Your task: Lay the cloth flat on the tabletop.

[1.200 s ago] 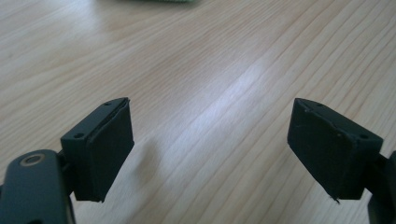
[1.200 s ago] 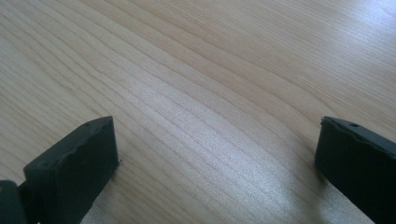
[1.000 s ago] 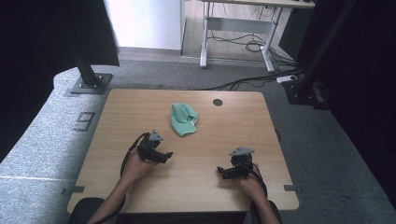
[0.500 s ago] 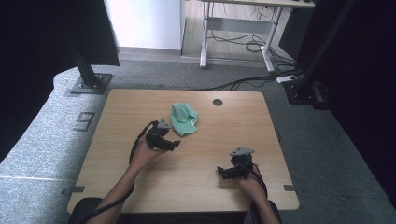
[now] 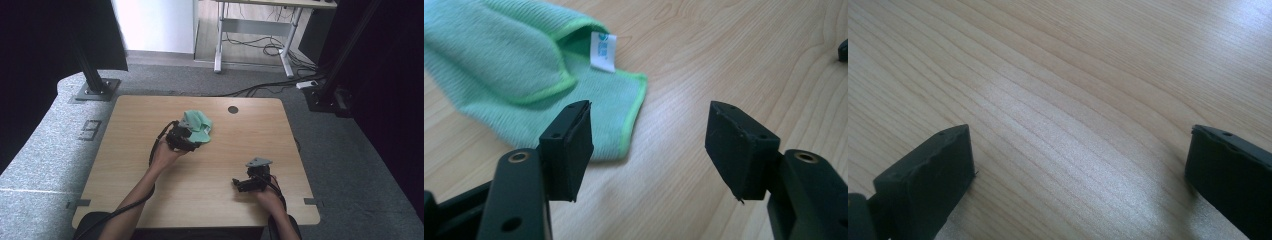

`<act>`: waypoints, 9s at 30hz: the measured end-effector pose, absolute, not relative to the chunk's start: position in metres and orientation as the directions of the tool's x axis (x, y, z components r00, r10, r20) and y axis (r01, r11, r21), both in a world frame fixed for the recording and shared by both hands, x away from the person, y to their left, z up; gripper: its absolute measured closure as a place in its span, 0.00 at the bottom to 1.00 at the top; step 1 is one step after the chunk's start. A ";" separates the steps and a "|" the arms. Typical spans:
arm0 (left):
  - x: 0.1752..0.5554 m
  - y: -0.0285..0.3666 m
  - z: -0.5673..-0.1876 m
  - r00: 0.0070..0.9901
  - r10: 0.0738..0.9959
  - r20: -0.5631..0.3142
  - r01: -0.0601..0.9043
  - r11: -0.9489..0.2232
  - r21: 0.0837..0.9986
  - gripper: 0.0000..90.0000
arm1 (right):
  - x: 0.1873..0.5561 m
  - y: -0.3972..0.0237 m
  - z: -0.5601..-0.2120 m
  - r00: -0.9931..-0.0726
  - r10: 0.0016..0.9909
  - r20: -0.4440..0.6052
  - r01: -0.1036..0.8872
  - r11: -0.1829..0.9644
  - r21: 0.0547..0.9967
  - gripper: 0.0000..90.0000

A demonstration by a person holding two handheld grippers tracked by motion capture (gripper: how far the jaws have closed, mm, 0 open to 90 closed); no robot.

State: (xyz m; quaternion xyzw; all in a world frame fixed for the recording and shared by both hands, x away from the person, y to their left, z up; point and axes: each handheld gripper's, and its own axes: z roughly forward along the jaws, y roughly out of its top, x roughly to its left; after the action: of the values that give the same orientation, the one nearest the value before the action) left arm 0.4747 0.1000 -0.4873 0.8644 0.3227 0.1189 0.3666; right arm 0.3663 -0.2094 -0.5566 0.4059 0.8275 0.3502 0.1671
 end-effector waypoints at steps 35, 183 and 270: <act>0.515 0.059 -0.534 0.756 0.654 0.020 0.497 -0.595 0.632 0.73 | 0.366 -0.209 -0.557 -0.615 0.789 0.008 0.555 0.425 0.715 0.00; 0.429 0.213 -0.546 0.539 0.842 -0.022 0.602 -0.368 0.708 0.36 | 0.467 -0.150 -0.512 -0.636 0.769 0.060 0.613 0.456 0.645 0.61; 0.416 0.182 -0.534 0.580 0.815 -0.008 0.619 -0.434 0.655 0.17 | 0.430 -0.165 -0.524 -0.539 0.842 -0.017 0.648 0.428 0.630 0.23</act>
State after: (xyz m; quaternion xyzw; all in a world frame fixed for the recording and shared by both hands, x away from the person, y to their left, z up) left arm 0.4157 0.1821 -0.5341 0.8321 0.4307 0.1568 0.3123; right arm 0.4302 -0.1652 -0.5238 0.4500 0.8281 0.2894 0.1676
